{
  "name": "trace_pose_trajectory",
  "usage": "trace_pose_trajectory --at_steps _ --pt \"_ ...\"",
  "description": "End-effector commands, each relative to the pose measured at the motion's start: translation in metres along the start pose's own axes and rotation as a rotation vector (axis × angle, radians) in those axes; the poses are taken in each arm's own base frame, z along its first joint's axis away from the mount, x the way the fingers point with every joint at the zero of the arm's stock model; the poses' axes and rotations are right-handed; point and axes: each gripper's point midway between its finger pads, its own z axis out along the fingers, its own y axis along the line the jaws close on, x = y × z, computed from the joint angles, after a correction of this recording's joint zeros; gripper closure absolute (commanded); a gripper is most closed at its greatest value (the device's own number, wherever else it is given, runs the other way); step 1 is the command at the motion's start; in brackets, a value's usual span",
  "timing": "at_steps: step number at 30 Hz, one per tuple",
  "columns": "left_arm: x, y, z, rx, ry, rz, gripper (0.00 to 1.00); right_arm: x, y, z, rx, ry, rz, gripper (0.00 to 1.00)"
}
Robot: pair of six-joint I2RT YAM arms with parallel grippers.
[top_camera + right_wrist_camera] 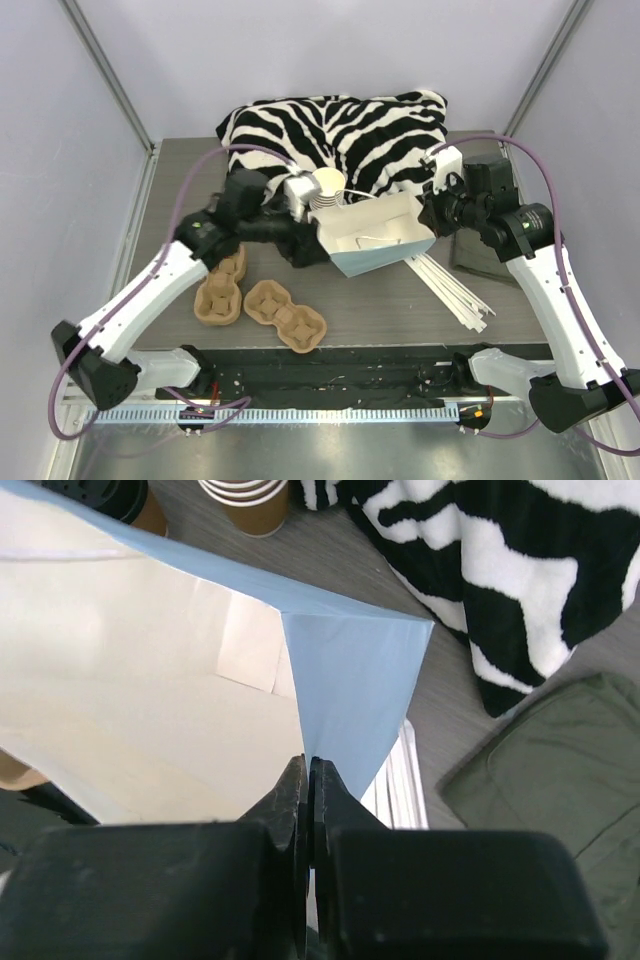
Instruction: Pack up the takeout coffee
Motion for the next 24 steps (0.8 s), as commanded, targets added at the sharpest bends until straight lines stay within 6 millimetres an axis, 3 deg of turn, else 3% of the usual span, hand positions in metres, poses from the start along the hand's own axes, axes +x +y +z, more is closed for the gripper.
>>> trace_pose_trajectory --at_steps 1,3,5,10,13,18,24 --pt "-0.004 -0.011 -0.064 0.024 -0.096 -0.179 0.30 -0.028 0.009 -0.015 -0.057 -0.136 -0.154 0.99" --pt "0.012 -0.005 -0.079 -0.038 -0.101 -0.232 0.28 -0.026 0.009 -0.015 -0.065 -0.136 -0.187 0.99" --pt "0.029 0.016 -0.089 -0.130 -0.083 -0.290 0.27 -0.026 0.012 -0.016 -0.082 -0.133 -0.201 0.99" --pt "0.103 0.075 -0.103 -0.354 0.170 -0.429 0.29 -0.030 0.019 -0.019 -0.128 -0.124 -0.211 0.99" --pt "0.132 0.090 -0.107 -0.392 0.290 -0.423 0.32 -0.029 0.023 -0.019 -0.156 -0.118 -0.213 0.99" --pt "0.155 0.113 -0.092 -0.400 0.347 -0.412 0.33 -0.028 0.026 -0.020 -0.168 -0.113 -0.208 0.99" --pt "0.176 0.140 -0.074 -0.405 0.437 -0.405 0.42 -0.029 0.027 -0.021 -0.176 -0.107 -0.200 0.99"
